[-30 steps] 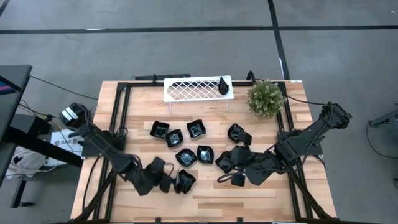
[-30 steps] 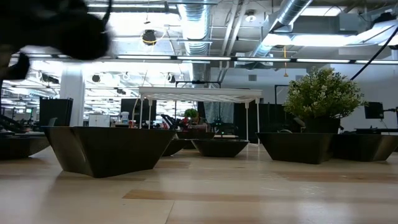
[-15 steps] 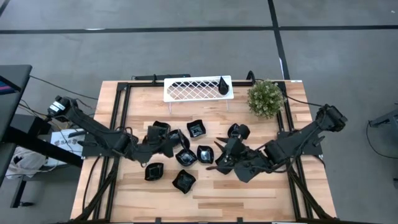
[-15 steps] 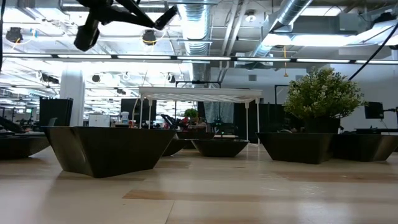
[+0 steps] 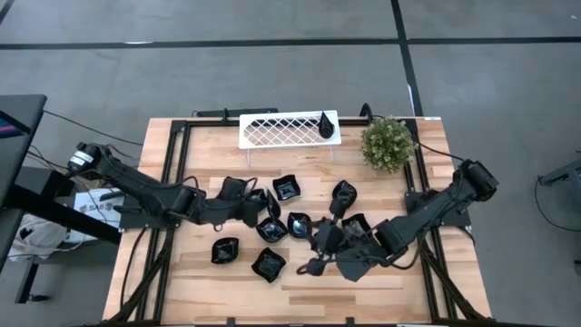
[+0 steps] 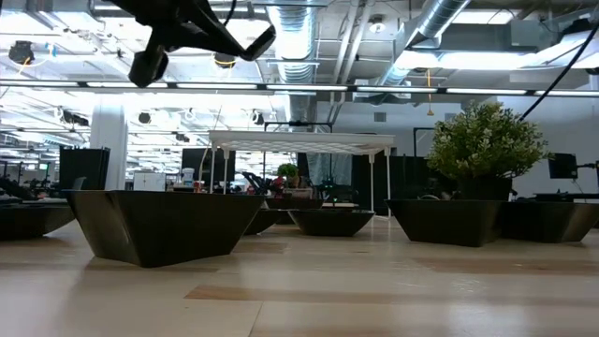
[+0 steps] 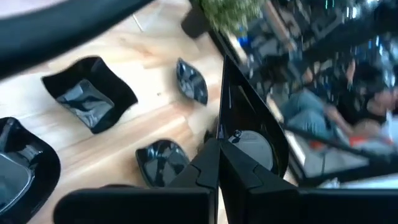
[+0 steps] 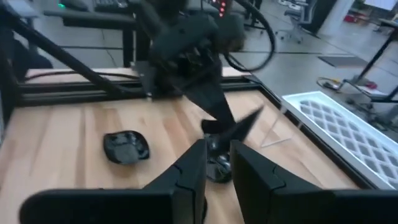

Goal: Pick & Place Mini shaped plates
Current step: Stack the black drop shaped plate on top of the black drop shaped plate on the shelf

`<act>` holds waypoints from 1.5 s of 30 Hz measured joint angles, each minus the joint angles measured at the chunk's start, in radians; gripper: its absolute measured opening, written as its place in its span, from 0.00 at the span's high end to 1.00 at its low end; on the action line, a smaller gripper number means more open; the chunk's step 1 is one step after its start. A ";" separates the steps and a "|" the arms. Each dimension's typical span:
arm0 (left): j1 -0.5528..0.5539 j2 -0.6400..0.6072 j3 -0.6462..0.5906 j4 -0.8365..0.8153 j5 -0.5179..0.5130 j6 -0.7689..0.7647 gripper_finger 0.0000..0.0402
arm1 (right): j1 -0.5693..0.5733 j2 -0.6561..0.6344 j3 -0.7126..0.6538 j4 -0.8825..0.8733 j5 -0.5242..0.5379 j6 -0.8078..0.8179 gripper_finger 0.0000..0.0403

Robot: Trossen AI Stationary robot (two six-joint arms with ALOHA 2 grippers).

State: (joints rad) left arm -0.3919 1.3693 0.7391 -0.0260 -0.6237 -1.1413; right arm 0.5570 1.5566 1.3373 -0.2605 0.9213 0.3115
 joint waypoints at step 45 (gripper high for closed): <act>0.210 0.000 0.000 -0.123 0.498 0.453 0.99 | -0.349 0.012 0.000 -0.140 -0.572 0.696 0.44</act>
State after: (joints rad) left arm -0.1820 1.3693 0.7391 -0.1492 -0.1257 -0.6888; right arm 0.2085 1.5688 1.3373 -0.4002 0.3496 1.0071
